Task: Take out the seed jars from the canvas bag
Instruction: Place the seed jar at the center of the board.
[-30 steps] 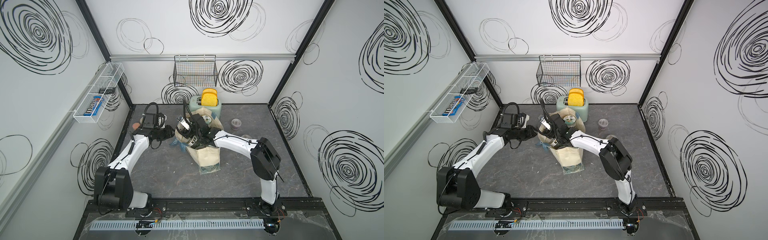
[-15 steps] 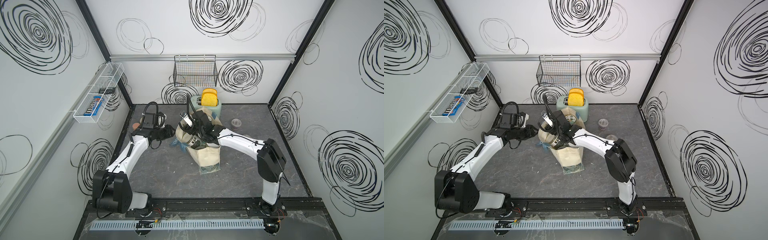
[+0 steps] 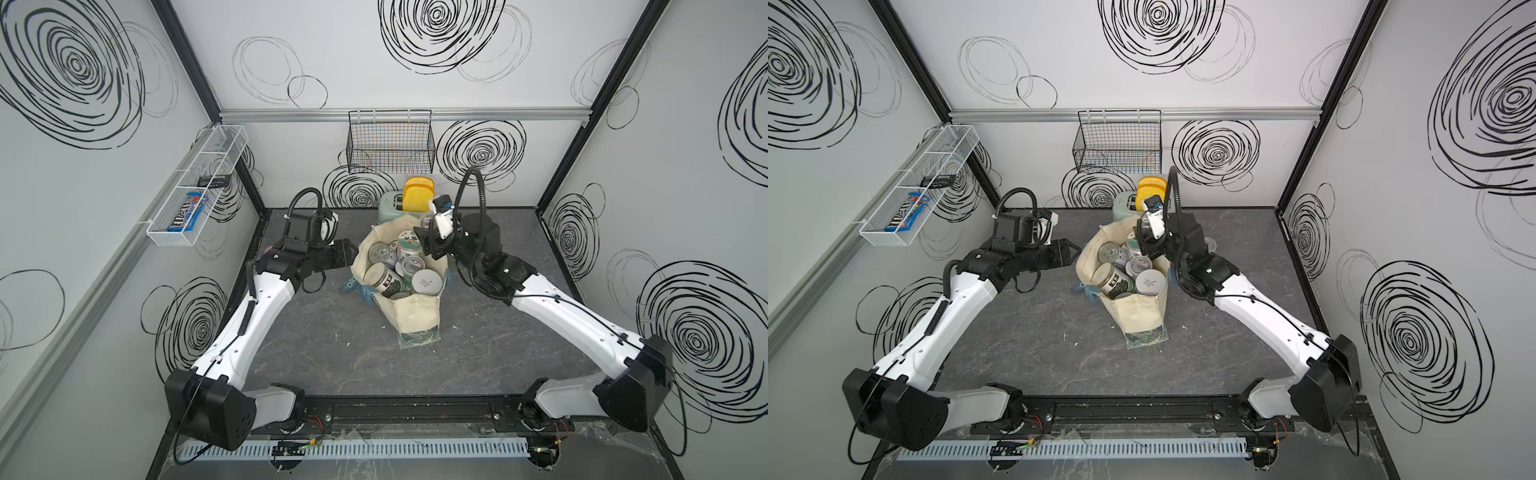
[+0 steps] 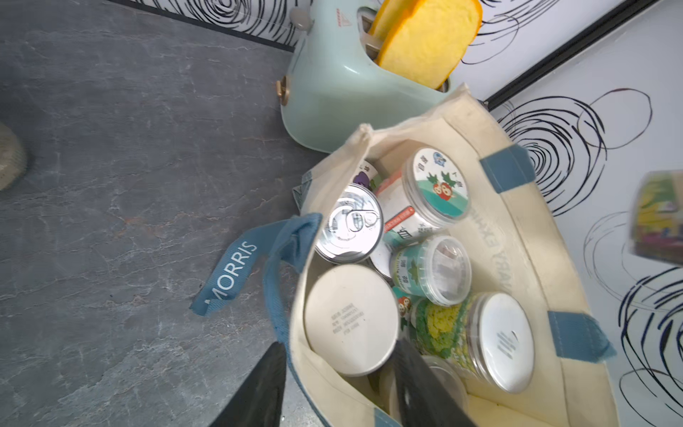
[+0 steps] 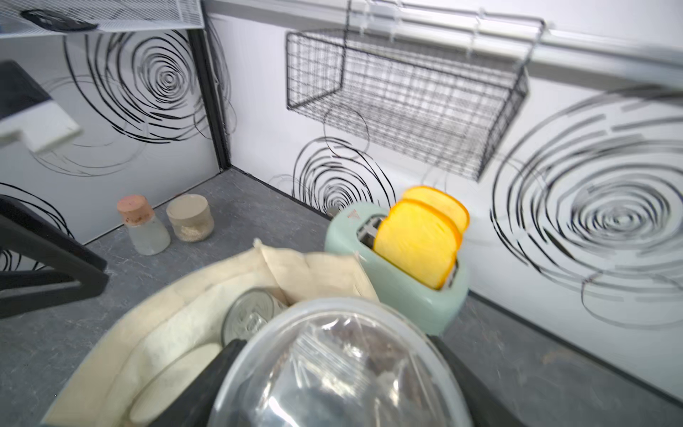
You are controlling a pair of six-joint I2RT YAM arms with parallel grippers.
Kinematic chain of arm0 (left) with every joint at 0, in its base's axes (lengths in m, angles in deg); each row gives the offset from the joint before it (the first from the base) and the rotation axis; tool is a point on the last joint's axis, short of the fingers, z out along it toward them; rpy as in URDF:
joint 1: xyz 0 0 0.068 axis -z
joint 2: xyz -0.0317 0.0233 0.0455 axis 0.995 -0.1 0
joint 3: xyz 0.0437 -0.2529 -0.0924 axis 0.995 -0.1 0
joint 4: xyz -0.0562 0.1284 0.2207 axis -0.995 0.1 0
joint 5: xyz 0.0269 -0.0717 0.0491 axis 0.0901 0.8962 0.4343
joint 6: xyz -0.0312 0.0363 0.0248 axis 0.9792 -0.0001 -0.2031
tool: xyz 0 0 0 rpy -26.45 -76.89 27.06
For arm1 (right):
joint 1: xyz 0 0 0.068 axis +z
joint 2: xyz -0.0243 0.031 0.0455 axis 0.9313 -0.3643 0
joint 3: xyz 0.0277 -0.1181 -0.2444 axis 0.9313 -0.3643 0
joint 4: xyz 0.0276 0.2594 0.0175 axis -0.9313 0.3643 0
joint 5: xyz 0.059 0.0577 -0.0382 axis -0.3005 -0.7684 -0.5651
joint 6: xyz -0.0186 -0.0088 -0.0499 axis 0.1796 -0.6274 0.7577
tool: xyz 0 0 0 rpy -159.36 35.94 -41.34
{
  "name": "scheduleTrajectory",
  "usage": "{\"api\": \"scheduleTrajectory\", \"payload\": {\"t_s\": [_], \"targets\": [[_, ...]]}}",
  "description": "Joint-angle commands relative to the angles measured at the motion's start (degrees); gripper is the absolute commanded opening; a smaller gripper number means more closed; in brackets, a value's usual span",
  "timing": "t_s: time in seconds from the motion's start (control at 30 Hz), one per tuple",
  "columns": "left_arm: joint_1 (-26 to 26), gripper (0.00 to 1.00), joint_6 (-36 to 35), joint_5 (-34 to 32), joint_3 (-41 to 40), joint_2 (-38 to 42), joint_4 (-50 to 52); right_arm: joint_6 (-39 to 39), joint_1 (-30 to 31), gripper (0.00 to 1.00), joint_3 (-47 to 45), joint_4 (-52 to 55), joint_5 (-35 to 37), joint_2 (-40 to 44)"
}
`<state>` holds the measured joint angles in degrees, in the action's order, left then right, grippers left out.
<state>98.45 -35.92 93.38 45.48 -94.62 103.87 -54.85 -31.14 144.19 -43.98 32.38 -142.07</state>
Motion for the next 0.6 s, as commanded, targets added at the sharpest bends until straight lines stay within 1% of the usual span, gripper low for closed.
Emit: {"api": "scheduleTrajectory", "payload": {"t_s": [0.0,0.1,0.17,0.3,0.4,0.47,0.57], "targets": [[3.29,0.56,-0.82,-4.01,2.83,-0.04,2.26,-6.80,-2.98,0.74,-8.14,2.50,-1.06,7.22],[6.25,0.58,-0.36,-5.12,4.29,-1.04,2.57,-10.33,-5.29,0.74,-17.15,2.14,-0.61,13.46],[7.92,0.60,-0.14,-5.74,4.96,-1.75,2.55,-12.56,-5.84,0.74,-23.21,0.93,0.94,16.63],[9.25,0.67,0.03,-5.84,5.34,-2.94,2.66,-17.96,-6.59,0.74,-34.06,-5.27,3.67,19.89],[9.28,0.74,-0.46,-6.42,4.87,-2.64,3.30,-20.93,-6.65,0.73,-39.63,-11.65,4.19,18.17],[8.85,0.81,-0.72,-6.82,3.94,-1.73,3.80,-22.59,-6.68,0.73,-42.01,-15.30,4.45,15.69],[6.21,0.91,-0.35,-4.13,0.51,0.59,3.28,-25.41,-6.66,0.73,-43.67,-18.65,6.30,10.55]]}}
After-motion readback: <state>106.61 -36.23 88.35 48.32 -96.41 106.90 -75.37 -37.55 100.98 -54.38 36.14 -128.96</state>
